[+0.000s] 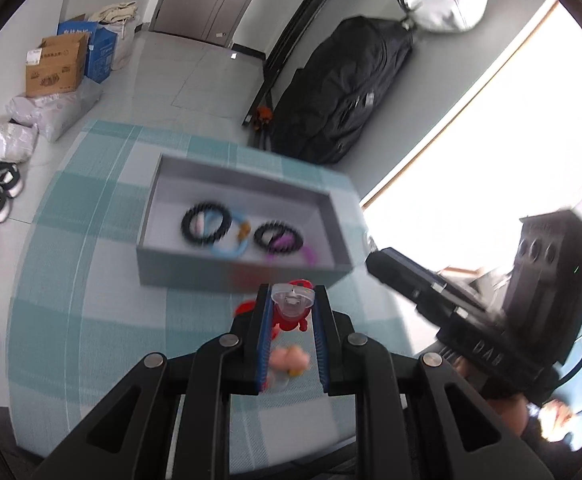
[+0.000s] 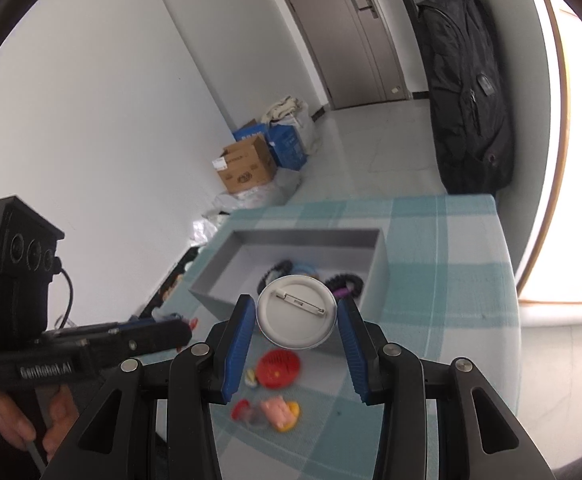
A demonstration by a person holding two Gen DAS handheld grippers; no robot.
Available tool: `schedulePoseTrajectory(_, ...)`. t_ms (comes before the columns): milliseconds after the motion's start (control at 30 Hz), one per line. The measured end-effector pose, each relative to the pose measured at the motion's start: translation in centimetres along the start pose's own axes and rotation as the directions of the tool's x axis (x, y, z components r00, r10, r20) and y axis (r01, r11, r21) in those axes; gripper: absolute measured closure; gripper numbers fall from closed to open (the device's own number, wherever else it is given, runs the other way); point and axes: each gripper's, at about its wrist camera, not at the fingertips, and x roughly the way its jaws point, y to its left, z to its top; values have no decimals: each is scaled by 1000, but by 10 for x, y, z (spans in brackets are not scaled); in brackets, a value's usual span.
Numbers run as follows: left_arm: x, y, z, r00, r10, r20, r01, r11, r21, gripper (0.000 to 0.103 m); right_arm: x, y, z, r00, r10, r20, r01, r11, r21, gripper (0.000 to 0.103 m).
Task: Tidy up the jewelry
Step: 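Carry the white badge and red clip into the grey box and open both tools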
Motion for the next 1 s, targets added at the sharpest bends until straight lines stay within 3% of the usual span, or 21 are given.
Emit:
schedulePoseTrajectory(167,5,1,26,1000,-21,22,21,1000,-11,89,10,-4,13,1000,15,-11,-15,1000,3,62)
schedulePoseTrajectory(467,16,4,45,998,-24,56,21,999,42,89,33,-12,33,999,37,-28,-37,999,-5,62)
schedulePoseTrajectory(1000,49,25,50,998,48,-29,-48,999,5,89,70,-29,38,994,60,-87,-57,998,37,61)
